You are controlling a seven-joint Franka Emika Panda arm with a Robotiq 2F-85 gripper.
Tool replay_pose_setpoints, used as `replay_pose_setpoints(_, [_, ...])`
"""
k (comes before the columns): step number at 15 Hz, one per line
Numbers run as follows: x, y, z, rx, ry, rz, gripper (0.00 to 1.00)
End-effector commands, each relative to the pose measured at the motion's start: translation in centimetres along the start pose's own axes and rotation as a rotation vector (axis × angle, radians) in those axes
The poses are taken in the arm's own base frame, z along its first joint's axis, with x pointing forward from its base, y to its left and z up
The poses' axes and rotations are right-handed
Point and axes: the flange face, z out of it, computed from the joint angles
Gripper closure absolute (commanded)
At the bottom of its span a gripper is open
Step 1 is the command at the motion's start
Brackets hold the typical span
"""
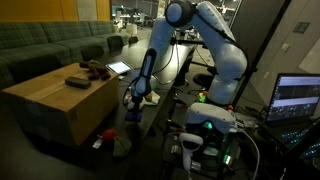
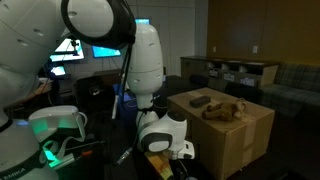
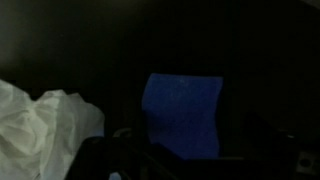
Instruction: Switch between the objects on the box and on the table
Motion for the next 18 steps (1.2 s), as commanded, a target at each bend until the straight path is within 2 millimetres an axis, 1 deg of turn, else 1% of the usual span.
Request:
replay_pose_setpoints(1, [0.6,0.2,0.7,-0.022,0.02,0.0,0.0])
replay_pose_setpoints(12, [1.4,1.1,2.4,-0.041,0.024,0.008,0.0])
replay_pose_setpoints(13, [1.4,1.1,2.2,-0.043,0.021,0.01,0.17])
replay_pose_setpoints(15, [1.4,1.2,1.8,-0.035,0.013,0.019,0.34])
replay_pose_setpoints(17, [1.3,1.4,1.2,-0.033,0.0,0.027,0.49])
replay_pose_setpoints(18, [1.3,1.4,0.8,-0.026,-0.014,0.028,0.58])
